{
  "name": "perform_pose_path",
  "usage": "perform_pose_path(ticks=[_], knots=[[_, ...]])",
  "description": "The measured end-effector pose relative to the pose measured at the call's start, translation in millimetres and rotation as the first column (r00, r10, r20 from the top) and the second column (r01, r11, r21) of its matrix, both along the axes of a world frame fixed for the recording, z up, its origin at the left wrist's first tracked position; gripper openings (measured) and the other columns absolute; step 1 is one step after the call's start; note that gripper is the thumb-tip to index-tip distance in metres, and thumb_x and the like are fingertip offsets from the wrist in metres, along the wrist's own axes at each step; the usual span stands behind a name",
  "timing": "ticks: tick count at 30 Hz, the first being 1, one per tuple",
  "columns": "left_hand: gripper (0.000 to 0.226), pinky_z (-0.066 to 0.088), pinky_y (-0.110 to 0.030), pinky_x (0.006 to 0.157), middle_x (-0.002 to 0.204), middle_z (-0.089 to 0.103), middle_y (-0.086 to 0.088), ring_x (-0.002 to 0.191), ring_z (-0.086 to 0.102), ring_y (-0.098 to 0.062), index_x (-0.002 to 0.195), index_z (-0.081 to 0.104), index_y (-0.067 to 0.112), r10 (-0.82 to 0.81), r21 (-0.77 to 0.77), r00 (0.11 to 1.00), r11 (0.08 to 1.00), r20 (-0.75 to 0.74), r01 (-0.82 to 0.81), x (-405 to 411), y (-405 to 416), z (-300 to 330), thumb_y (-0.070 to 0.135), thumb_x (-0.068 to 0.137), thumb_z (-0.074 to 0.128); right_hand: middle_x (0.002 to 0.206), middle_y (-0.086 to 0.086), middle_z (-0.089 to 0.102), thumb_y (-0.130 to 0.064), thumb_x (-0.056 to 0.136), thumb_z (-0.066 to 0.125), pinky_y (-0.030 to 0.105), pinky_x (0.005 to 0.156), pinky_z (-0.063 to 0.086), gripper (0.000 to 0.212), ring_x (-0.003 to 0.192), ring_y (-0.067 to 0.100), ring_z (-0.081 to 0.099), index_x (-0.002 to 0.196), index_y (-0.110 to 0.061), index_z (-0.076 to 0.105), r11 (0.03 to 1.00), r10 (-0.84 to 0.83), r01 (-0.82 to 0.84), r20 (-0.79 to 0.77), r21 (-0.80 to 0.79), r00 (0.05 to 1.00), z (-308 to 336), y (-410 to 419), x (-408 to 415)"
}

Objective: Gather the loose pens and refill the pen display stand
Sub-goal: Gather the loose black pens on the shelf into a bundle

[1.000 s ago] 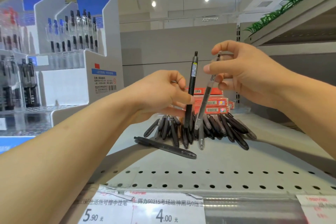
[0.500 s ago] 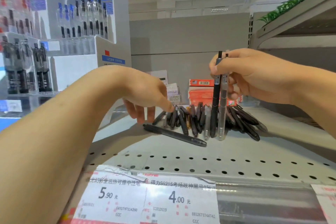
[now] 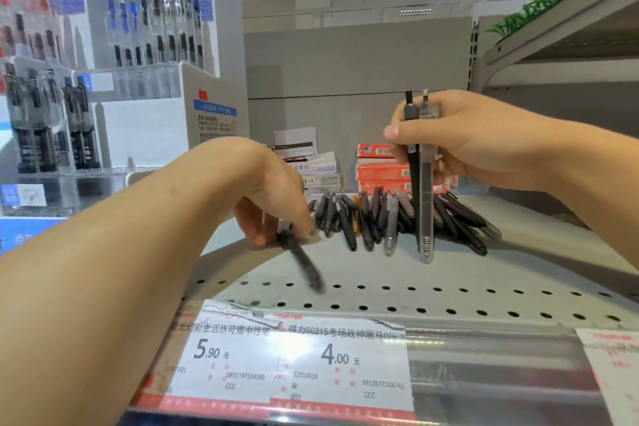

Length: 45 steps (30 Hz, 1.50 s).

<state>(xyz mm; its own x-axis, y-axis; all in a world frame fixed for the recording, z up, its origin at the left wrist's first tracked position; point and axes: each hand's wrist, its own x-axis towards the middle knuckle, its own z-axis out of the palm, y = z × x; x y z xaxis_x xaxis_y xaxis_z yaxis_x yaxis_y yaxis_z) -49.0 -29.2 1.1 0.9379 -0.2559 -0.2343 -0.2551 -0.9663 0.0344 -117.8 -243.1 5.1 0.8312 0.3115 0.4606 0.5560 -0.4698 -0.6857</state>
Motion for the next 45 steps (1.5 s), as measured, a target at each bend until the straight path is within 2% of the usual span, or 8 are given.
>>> perform_pose_path(ticks=[5,11,23,29,31,35,40,45], knots=[[0.038,0.052,-0.022,0.052,0.063,0.071,0.003,0.05,0.06,-0.013,0.121,0.06,0.023,-0.113,-0.322,0.991,0.938,0.07,0.13,1.1,13.5,11.8,0.018,0.086,0.07,0.065,-0.009,0.062,-0.03,0.095,0.065,0.018,0.053,0.047,0.028,0.057,0.006,0.058,0.068,-0.026,0.067,0.999,0.049,-0.05,-0.042,-0.017,0.998,2.0,-3.6,1.5],[0.016,0.056,-0.025,0.058,0.077,0.072,-0.001,0.067,0.069,-0.016,0.094,0.075,0.022,-0.292,-0.812,0.878,0.349,0.38,0.468,-8.9,12.7,25.0,0.016,0.083,0.063,0.073,-0.003,0.068,-0.026,0.1,0.059,0.019,0.057,0.05,0.022,0.067,0.009,0.063,0.081,-0.019,0.066,0.999,0.055,-0.055,-0.04,0.001,0.998,-0.6,-3.0,6.7],[0.018,0.057,-0.022,0.061,0.083,0.075,0.001,0.067,0.073,-0.016,0.095,0.072,0.015,-0.242,-0.684,0.738,0.279,0.63,0.675,-22.6,-16.9,13.9,0.024,0.081,0.08,0.109,-0.001,0.076,-0.024,0.093,0.061,0.028,0.075,0.058,0.025,0.094,0.02,0.07,0.109,-0.008,0.073,0.993,0.122,-0.121,-0.098,0.016,0.988,-0.3,-5.9,8.5],[0.017,0.059,-0.026,0.063,0.089,0.075,-0.004,0.07,0.073,-0.017,0.1,0.075,0.021,-0.2,-0.796,0.812,0.173,0.548,0.58,-9.6,-12.3,16.5,0.035,0.092,0.069,0.082,-0.002,0.07,-0.022,0.077,0.069,0.036,0.074,0.057,0.012,0.078,0.015,0.069,0.089,-0.025,0.069,0.99,0.139,-0.136,-0.099,0.039,0.985,-3.8,-1.1,10.7],[0.02,0.059,-0.024,0.058,0.093,0.074,-0.007,0.066,0.072,-0.014,0.112,0.07,0.02,-0.077,-0.799,0.869,0.361,0.489,0.482,11.0,-3.8,15.4,0.031,0.098,0.061,0.079,0.0,0.07,-0.022,0.074,0.066,0.04,0.075,0.058,0.006,0.075,0.017,0.07,0.08,-0.024,0.067,0.992,0.12,-0.116,-0.094,0.04,0.988,-4.3,-1.5,11.1],[0.031,0.061,-0.026,0.059,0.098,0.071,-0.006,0.073,0.072,-0.016,0.128,0.062,0.015,-0.027,-0.293,0.916,0.943,0.401,0.156,47.3,-0.3,-8.4,0.022,0.099,0.056,0.075,0.002,0.065,-0.021,0.079,0.068,0.041,0.078,0.062,0.01,0.075,0.019,0.07,0.084,-0.016,0.06,0.992,0.106,-0.098,-0.103,0.085,0.989,-8.4,-0.8,13.8],[0.019,0.064,-0.038,0.067,0.09,0.072,-0.013,0.066,0.068,-0.026,0.099,0.07,0.005,-0.015,-0.091,0.963,0.995,0.271,0.041,63.9,-6.5,-21.8,0.02,0.088,0.063,0.079,0.01,0.068,-0.013,0.078,0.065,0.031,0.065,0.06,0.015,0.083,0.025,0.076,0.09,-0.016,0.057,0.968,0.176,-0.143,-0.148,0.206,0.973,-10.7,2.7,15.2],[0.013,0.061,-0.03,0.059,0.086,0.074,-0.012,0.064,0.074,-0.021,0.097,0.067,0.005,0.103,-0.408,0.964,0.913,0.244,0.006,59.9,13.2,-5.8,0.016,0.093,0.064,0.073,0.004,0.063,-0.009,0.082,0.071,0.036,0.072,0.06,0.022,0.072,0.022,0.068,0.097,-0.012,0.056,0.968,0.141,-0.101,-0.168,0.23,0.976,-11.6,3.5,15.0]])
